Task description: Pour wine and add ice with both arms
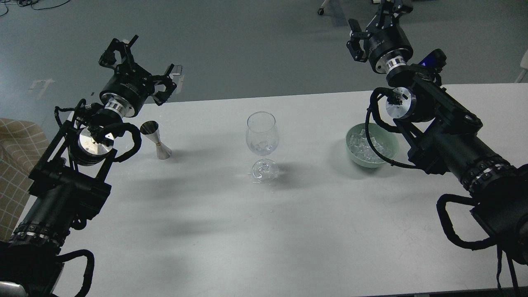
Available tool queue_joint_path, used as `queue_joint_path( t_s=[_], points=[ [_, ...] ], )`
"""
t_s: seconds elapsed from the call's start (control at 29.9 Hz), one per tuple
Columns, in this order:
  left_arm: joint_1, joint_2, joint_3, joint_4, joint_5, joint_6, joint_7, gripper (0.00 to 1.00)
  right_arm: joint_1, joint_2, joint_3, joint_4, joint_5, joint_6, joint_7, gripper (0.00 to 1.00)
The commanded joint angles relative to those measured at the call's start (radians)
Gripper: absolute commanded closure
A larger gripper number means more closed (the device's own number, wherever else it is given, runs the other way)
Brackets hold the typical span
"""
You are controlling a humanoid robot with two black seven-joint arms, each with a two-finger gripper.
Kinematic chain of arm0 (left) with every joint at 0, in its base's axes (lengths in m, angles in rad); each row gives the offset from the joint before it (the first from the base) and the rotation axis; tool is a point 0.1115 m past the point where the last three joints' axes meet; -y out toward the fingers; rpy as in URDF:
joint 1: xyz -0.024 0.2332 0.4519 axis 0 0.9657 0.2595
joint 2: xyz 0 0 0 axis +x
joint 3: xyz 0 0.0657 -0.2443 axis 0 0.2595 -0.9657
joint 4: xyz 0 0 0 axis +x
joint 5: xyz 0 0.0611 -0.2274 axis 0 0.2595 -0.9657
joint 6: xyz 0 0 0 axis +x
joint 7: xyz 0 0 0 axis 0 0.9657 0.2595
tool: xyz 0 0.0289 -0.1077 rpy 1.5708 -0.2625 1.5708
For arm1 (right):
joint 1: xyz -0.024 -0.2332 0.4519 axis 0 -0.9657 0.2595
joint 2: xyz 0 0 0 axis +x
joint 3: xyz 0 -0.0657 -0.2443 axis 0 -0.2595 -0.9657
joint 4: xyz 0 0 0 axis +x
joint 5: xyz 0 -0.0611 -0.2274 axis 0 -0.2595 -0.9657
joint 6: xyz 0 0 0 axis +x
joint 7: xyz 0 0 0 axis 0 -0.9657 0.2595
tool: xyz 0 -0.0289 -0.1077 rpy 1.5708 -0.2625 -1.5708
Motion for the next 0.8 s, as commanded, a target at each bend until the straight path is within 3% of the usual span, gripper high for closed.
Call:
queue_joint_path(
  t_s=[0.0, 0.77],
  points=[
    [-0.024, 0.003, 0.003, 0.002, 0.009, 0.011, -0.001, 0.02, 0.001, 0.000, 0.001, 0.000, 0.001, 0.000, -0.005, 0.00],
    [-0.047, -0.006, 0.001, 0.006, 0.087, 0.040, 0.000, 0.02, 0.014, -0.003, 0.007, 0.004, 0.001, -0.003, -0.008, 0.00]
  ],
)
